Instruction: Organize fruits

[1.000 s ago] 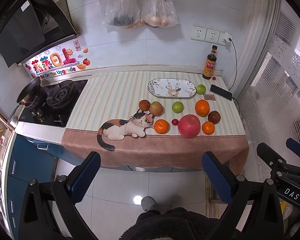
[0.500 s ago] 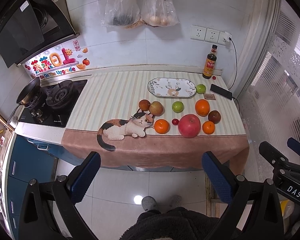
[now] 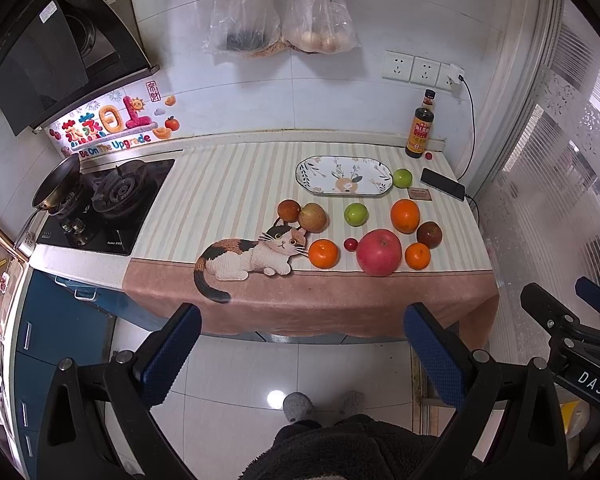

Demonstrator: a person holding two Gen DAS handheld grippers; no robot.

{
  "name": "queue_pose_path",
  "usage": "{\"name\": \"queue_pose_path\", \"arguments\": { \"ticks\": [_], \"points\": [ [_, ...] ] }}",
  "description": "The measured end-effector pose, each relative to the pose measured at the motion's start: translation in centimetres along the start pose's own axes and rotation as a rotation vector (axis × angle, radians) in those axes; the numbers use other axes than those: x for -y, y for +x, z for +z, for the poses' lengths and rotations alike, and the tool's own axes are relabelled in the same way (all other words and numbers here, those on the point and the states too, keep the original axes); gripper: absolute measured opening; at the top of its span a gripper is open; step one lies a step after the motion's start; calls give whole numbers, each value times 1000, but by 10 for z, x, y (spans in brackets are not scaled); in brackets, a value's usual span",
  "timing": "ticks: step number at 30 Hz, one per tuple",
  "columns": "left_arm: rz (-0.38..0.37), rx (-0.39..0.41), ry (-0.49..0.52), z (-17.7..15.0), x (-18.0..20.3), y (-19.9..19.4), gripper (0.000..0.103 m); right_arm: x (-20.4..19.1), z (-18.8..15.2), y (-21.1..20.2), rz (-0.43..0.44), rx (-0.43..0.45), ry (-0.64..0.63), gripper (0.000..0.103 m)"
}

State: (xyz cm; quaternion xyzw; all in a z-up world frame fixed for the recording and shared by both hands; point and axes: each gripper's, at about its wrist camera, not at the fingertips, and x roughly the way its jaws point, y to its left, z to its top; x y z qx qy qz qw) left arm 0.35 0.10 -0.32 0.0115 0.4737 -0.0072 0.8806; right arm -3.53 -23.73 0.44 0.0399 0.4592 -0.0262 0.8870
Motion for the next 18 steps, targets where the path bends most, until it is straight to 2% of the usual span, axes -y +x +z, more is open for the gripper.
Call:
{"name": "queue_pose_path", "arguments": {
  "ticks": [18],
  "points": [
    [4, 6, 12, 6, 1, 2, 103, -1, 1, -2, 7, 8, 12, 103]
  ]
}}
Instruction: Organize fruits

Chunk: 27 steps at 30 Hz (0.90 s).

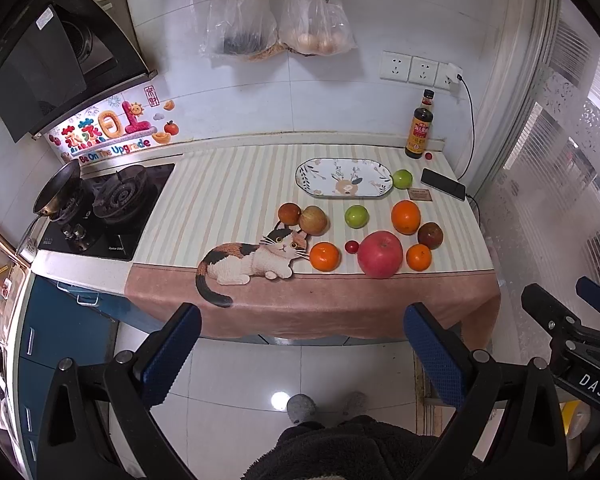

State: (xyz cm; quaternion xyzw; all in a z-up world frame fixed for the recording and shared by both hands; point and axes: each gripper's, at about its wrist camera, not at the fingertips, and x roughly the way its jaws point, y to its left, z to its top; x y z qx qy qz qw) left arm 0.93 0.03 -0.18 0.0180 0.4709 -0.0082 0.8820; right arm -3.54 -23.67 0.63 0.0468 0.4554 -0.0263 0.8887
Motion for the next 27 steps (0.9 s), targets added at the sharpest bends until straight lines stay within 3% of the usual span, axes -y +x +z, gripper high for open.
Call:
{"name": "queue_pose_path", "arguments": {
  "ticks": [10, 15, 19, 23, 27],
  "points": [
    [-14, -10, 3, -1, -5, 6, 103, -3, 0, 6, 11, -11, 12, 103],
    [-59, 39, -25, 9, -13, 23, 103, 4, 6, 18, 63, 19, 77, 103],
    [-30, 73, 4, 26, -12, 48, 103, 13, 12, 39, 40, 26, 134, 103],
    [-48, 22, 39, 41, -7, 93, 103, 26, 18, 66, 5, 17, 192, 103],
    [-110, -116, 69, 53, 13, 152, 103, 45, 23, 108, -22, -19, 245, 103]
  ]
}}
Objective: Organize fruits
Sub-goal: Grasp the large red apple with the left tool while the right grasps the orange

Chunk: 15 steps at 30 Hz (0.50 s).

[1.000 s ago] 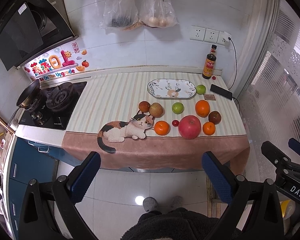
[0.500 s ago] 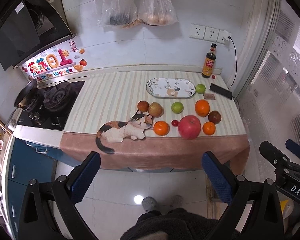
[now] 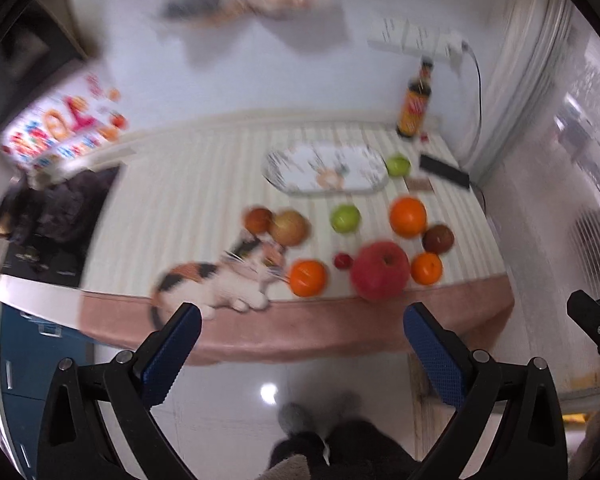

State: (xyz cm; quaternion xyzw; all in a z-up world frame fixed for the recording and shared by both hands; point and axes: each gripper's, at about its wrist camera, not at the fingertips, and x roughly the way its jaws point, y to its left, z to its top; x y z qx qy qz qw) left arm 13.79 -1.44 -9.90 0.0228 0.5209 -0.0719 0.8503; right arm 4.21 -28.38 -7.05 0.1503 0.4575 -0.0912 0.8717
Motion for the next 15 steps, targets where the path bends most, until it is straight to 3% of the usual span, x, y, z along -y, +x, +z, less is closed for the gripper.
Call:
{"name": "queue_pose_path", "arguments": {
  "ticks": [6, 15],
  "points": [
    [-66, -229, 51, 26, 42, 97, 103, 24, 21, 80, 0, -127, 43, 103],
    [-41, -471, -30, 51, 94, 230, 102, 54, 73, 225, 73, -356, 43, 103]
  ]
}}
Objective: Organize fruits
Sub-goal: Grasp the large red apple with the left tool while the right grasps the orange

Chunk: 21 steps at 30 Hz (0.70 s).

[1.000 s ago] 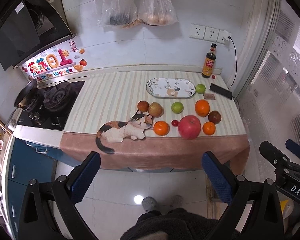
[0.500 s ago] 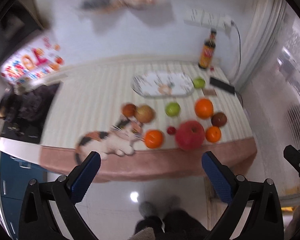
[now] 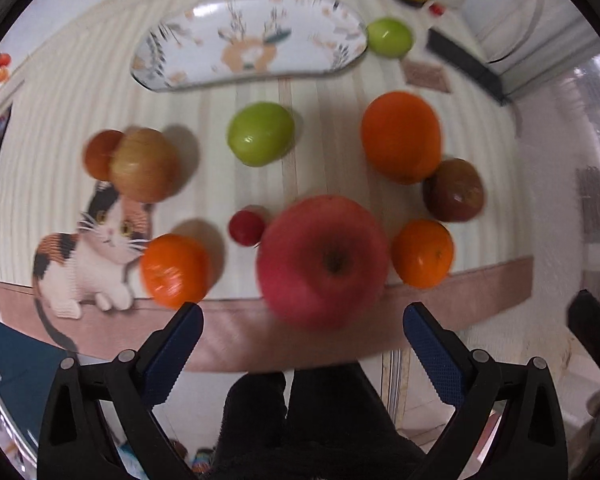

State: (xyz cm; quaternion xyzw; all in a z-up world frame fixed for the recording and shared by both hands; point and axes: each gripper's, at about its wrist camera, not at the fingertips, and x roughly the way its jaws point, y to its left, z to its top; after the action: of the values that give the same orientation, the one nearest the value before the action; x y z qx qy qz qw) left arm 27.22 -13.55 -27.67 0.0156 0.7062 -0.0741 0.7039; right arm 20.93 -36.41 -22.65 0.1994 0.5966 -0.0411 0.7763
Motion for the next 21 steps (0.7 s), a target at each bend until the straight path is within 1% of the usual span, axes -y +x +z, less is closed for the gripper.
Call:
{"name": "queue_pose_path", "arguments": {
  "ticks": [4, 5, 8, 10, 13, 16, 17, 20, 21],
  "points": [
    [54, -67, -27, 14, 11, 36, 102, 0, 30, 28, 20, -64, -48, 103],
    [62, -77, -26, 16, 13, 42, 103, 0, 40, 38, 27, -80, -68, 103],
    [66, -102, -28, 19, 20, 55, 103, -1, 56, 51, 40, -114, -89, 103],
    [85, -116, -5, 19, 26, 66, 103, -3, 67, 60, 48, -130, -105, 103],
    [98, -89, -8, 15, 29, 69, 103, -9, 81, 73, 64, -155, -129, 103],
    [91, -39, -16, 9, 29, 67, 102, -18, 92, 86, 84, -185, -153, 103],
    [87, -38, -20, 8, 27, 61, 101, -23, 95, 91, 89, -191, -161, 103],
    [85, -28, -43, 8, 27, 57, 101, -35, 102, 108, 104, -229, -183, 100],
    [86, -22, -49, 9, 26, 55, 101, -39, 106, 116, 107, -251, -188, 96]
  ]
}}
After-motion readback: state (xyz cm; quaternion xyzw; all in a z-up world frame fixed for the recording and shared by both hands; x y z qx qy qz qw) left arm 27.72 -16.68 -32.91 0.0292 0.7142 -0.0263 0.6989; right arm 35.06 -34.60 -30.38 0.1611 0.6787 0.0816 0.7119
